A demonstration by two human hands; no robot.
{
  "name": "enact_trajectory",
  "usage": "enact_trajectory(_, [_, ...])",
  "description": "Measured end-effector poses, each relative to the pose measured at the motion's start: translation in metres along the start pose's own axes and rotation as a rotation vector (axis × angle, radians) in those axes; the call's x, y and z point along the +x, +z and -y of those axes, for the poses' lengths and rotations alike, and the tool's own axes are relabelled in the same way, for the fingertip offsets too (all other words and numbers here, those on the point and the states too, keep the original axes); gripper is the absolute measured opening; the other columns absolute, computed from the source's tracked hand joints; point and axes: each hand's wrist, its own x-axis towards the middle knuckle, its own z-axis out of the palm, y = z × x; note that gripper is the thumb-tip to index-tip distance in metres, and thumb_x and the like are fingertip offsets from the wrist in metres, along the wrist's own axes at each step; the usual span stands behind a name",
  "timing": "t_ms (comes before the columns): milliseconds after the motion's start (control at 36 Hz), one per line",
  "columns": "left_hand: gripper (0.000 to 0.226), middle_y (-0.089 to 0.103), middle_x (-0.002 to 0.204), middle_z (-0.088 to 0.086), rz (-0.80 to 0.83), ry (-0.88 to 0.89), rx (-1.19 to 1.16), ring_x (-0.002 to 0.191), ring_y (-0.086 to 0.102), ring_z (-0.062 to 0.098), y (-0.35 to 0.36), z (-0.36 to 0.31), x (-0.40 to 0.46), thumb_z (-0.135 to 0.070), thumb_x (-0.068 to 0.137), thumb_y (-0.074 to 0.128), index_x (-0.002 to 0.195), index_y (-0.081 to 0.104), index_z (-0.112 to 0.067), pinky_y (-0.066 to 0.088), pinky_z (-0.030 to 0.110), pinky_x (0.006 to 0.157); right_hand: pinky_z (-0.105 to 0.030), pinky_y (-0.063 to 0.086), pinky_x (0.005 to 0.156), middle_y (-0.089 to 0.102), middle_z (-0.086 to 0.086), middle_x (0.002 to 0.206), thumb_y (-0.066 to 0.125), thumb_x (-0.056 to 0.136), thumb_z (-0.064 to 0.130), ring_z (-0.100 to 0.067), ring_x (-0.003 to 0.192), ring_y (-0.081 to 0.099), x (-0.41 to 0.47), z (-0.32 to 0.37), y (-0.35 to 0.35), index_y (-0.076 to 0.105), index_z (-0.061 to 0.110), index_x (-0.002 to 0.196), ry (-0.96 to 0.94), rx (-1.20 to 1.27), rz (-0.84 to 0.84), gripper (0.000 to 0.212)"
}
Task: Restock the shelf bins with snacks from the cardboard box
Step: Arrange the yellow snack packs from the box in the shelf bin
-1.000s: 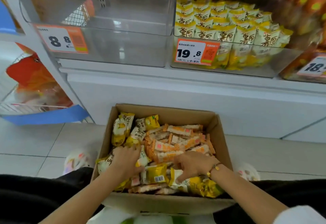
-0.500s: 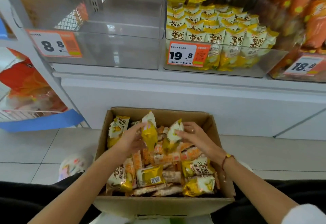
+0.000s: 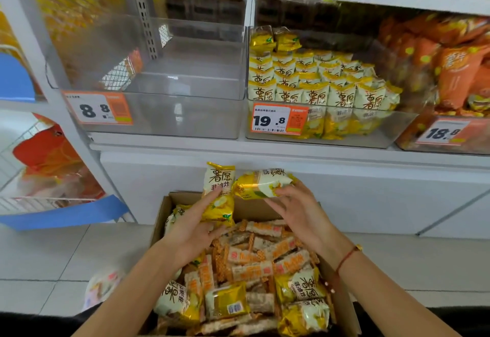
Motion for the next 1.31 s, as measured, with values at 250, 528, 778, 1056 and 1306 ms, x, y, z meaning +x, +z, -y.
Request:
enact_trajectory(250, [0.035,0.063,0.116,0.013,-0.091,0.038,-0.065,0.108,0.059,0.027,0.031,-0.005,-0.011,-0.032,0.087,0.065,0.117,0.060,-0.016,0.053,0.038,0.084,-0.035,0.055,0.090,0.058,-0.008,0.116,0.062,0.075,-0.016,-0.021,0.105,0.065,-0.006,0.012,0.023,0.052,0.017,0.104,-0.181,-0.188,0.023,0.044])
enact_trajectory(528, [0.039,0.070,0.114,-0.002,-0.019,0.251,0.102,0.111,0.063,0.013,0.045,-0.016,-0.012,-0.036,0.090,0.058,0.126,0.057,-0.023,0.044,0.036,0.103,-0.018,0.053,0.075,0.054,0.007,0.126,0.084,0.068,0.016,-0.009,0.113,0.059,-0.020,0.010,0.033,0.049,0.031,0.125,-0.311,-0.694,-0.007,0.068])
enact_trajectory(778, [0.050,0.069,0.117,-0.007,0.116,0.340,0.314,0.110,0.064,0.011,0.064,-0.022,-0.024,-0.040,0.082,0.062,0.130,0.052,-0.031,0.040,0.043,0.107,-0.026,0.056,0.077,0.062,-0.004,0.122,0.071,0.068,0.042,-0.010,0.097,0.069,-0.025,0.024,0.035,0.053,0.017,0.112,-0.181,-0.626,-0.078,0.054])
enact_trajectory(1056, [0.048,0.071,0.108,-0.016,0.134,0.308,0.580,0.104,0.066,0.006,0.084,-0.040,-0.028,-0.056,0.076,0.067,0.119,0.058,-0.039,0.045,0.040,0.100,-0.029,0.036,0.109,0.030,0.029,0.137,0.090,0.060,0.033,-0.004,0.131,0.038,-0.032,0.065,0.039,-0.005,0.052,0.146,-0.273,-1.306,0.194,0.129])
enact_trajectory(1306, [0.043,0.072,0.109,-0.009,0.228,0.299,0.670,0.100,0.068,0.007,0.120,-0.075,-0.031,-0.047,0.084,0.061,0.124,0.059,-0.031,0.048,0.032,0.097,-0.039,0.055,0.083,0.058,0.008,0.130,0.065,0.085,0.035,-0.014,0.108,0.061,-0.026,0.117,0.047,0.035,0.044,0.140,0.042,-0.664,0.248,0.063])
